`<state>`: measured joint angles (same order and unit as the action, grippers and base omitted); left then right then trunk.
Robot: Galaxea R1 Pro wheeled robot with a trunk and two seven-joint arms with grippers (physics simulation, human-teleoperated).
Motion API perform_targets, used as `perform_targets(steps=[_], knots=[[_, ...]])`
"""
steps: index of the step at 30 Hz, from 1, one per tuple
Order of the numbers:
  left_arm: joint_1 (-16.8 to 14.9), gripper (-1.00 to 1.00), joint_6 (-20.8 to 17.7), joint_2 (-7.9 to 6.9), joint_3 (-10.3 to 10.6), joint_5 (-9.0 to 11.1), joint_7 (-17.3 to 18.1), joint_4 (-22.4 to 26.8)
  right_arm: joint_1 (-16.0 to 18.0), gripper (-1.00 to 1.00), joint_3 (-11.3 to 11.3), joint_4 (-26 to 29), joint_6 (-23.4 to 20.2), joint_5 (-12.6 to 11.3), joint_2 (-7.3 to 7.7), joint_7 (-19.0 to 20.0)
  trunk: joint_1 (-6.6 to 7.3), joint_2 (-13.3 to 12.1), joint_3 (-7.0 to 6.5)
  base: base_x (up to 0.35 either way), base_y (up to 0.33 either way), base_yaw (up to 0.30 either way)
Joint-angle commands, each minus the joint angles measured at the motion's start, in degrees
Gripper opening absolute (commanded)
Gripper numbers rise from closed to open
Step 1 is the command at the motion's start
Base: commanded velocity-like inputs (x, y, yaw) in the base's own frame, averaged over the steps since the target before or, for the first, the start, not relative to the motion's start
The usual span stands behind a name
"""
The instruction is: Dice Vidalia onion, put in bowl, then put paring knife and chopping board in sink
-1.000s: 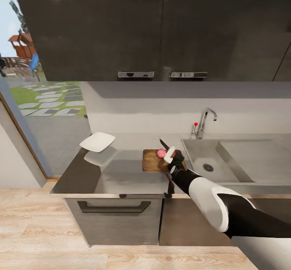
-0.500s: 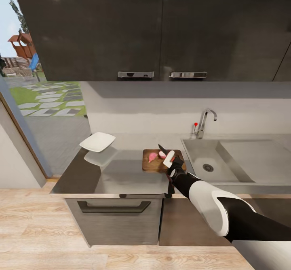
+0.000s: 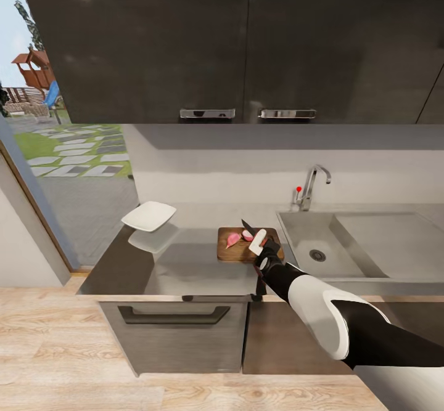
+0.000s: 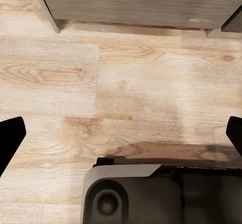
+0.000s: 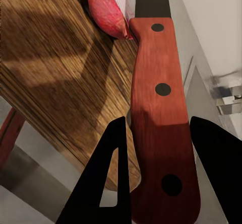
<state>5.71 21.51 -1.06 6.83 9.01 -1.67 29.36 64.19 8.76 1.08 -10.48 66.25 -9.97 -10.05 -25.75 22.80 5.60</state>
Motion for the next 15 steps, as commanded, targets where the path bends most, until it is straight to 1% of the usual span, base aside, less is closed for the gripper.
perform_targets(steps=[1,15], knots=[[0.00,1.00,0.11,-0.09,0.47,0.59,-0.18,0.08,0.05,-1.00,0.46,-0.03,-0.25,0.61,-0.03,-0.16,-0.04,0.12,0.11,0.000,0.000,0.000],[0.00,1.00,0.11,-0.09,0.47,0.60,-0.18,0.08,0.05,-1.00,0.47,-0.03,-0.16,0.61,-0.03,-0.15,-0.04,0.12,0.11,0.000,0.000,0.000]])
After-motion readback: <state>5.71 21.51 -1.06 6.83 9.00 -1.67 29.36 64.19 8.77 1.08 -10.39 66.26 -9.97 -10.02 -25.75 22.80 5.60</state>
